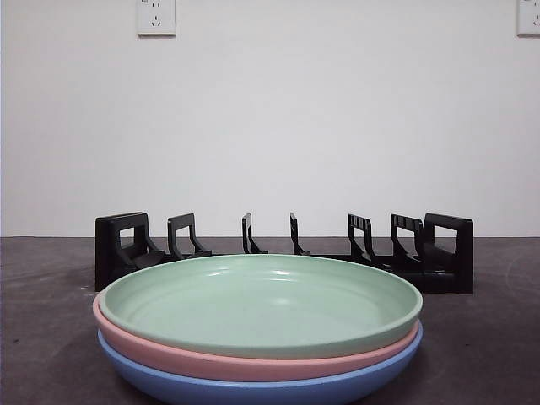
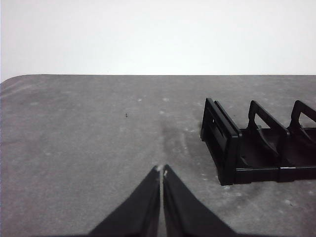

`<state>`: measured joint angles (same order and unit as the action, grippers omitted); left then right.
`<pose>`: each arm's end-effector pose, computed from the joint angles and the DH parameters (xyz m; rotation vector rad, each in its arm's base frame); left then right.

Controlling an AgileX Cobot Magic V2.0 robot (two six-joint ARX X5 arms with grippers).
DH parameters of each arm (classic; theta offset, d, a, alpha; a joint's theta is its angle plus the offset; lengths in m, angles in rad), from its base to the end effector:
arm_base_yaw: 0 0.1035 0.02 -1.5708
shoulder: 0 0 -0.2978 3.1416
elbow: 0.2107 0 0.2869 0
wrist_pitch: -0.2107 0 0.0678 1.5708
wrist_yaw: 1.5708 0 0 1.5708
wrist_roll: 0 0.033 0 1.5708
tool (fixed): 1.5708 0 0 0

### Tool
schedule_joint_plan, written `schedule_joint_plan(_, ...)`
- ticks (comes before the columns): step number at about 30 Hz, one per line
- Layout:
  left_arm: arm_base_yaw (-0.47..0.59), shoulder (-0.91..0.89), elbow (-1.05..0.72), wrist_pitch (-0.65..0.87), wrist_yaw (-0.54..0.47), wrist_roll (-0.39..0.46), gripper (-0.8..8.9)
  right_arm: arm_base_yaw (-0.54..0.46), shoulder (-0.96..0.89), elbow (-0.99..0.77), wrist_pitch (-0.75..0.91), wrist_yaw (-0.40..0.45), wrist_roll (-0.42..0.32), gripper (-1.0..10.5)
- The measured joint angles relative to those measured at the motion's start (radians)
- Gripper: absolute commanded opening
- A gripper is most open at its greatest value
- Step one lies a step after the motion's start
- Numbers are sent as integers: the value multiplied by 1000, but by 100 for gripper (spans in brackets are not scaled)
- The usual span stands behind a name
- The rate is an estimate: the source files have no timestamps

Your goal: Place the plate

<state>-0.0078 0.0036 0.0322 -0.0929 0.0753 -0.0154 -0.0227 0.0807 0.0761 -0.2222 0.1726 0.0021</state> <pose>0.1014 -0.0033 0.1661 -0.0175 0.0649 -0.0826 0.1016 -0.0080 0.1637 -0.0149 0.2263 -0.1947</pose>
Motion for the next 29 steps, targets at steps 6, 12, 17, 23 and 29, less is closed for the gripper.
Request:
schedule_joint_plan(6, 0, 0, 0, -1, 0, 0, 7, -21, -79, -55, 56, -25, 5, 17)
schedule_joint_plan(12, 0, 0, 0, 0, 0, 0, 7, -21, -78, -56, 57, -25, 16, 17)
schedule_joint_plan(17, 0, 0, 0, 0, 0, 0, 7, -21, -78, -56, 57, -24, 33, 17)
schedule_joint_plan(23, 0, 0, 0, 0, 0, 0, 7, -21, -78, -56, 58, -24, 39, 17)
schedule_joint_plan(29, 0, 0, 0, 0, 0, 29, 7, -21, -78, -56, 58, -24, 40, 17)
